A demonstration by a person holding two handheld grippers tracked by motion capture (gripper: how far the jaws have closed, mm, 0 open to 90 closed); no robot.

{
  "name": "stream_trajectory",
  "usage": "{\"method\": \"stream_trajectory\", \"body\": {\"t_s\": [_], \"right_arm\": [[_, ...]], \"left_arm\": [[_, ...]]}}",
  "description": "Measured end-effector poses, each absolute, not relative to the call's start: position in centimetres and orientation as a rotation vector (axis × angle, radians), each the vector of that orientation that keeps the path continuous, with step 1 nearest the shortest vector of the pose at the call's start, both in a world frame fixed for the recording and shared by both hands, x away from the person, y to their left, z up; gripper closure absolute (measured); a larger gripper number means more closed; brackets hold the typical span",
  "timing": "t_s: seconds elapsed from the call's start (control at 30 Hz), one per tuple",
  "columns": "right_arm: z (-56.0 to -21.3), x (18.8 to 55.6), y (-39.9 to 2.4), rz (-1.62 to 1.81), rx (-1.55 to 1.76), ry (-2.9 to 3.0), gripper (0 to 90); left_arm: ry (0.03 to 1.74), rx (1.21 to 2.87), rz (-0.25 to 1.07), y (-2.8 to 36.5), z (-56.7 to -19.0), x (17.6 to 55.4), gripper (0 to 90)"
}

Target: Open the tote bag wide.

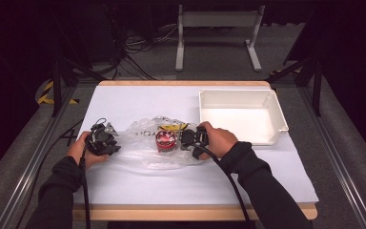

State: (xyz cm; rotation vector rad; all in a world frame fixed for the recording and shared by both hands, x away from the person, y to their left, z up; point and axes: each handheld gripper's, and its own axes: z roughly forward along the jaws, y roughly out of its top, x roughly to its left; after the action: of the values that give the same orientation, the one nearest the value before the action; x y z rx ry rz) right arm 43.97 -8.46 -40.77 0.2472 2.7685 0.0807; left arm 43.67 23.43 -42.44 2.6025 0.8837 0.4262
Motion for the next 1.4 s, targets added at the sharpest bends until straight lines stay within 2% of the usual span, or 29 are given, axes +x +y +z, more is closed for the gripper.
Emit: {"method": "stream_trajectory", "body": {"t_s": [0.1, 0.23, 0.37, 0.4, 0.47, 0.63, 0.7, 0.87, 1.17, 1.3, 1.4], "right_arm": [[-40.4, 44.2, -8.4, 0.158, 0.248, 2.783, 33.7], [-39.9, 44.6, -8.2, 0.247, 0.247, 2.761, 33.0], [-39.6, 45.0, -7.6, 0.273, 0.239, 2.755, 33.1], [-39.6, 45.1, -7.3, 0.268, 0.229, 2.757, 33.0], [-39.7, 45.2, -7.0, 0.264, 0.225, 2.765, 33.0], [-40.3, 45.6, -6.4, 0.231, 0.223, 2.772, 32.5], [-40.5, 46.0, -6.5, 0.209, 0.256, 2.778, 32.2], [-40.6, 46.3, -7.2, 0.201, 0.314, 2.803, 33.1], [-40.6, 46.2, -8.0, 0.224, 0.317, 2.797, 34.1], [-40.2, 45.9, -8.0, 0.274, 0.312, 2.794, 29.3], [-39.3, 45.8, -8.5, 0.425, 0.346, 2.795, 28.8]], "left_arm": [[0.848, 2.502, 0.458, 23.0, -41.7, 43.3, 58.7], [0.768, 2.399, 0.457, 22.0, -40.2, 43.1, 54.4], [0.787, 2.43, 0.51, 20.8, -40.0, 43.6, 47.0], [0.848, 2.466, 0.559, 20.1, -40.4, 44.4, 45.6], [0.865, 2.467, 0.561, 19.9, -40.7, 44.8, 45.6], [0.997, 2.486, 0.612, 20.1, -41.6, 46.4, 55.2], [1.045, 2.493, 0.602, 20.6, -42.0, 46.9, 60.9], [1.188, 2.433, 0.569, 22.3, -42.9, 47.7, 68.3], [1.227, 2.403, 0.568, 24.2, -43.0, 47.1, 72.2], [1.146, 2.356, 0.598, 23.5, -42.3, 46.4, 57.0], [1.044, 2.284, 0.583, 22.8, -41.1, 45.4, 46.1]]}}
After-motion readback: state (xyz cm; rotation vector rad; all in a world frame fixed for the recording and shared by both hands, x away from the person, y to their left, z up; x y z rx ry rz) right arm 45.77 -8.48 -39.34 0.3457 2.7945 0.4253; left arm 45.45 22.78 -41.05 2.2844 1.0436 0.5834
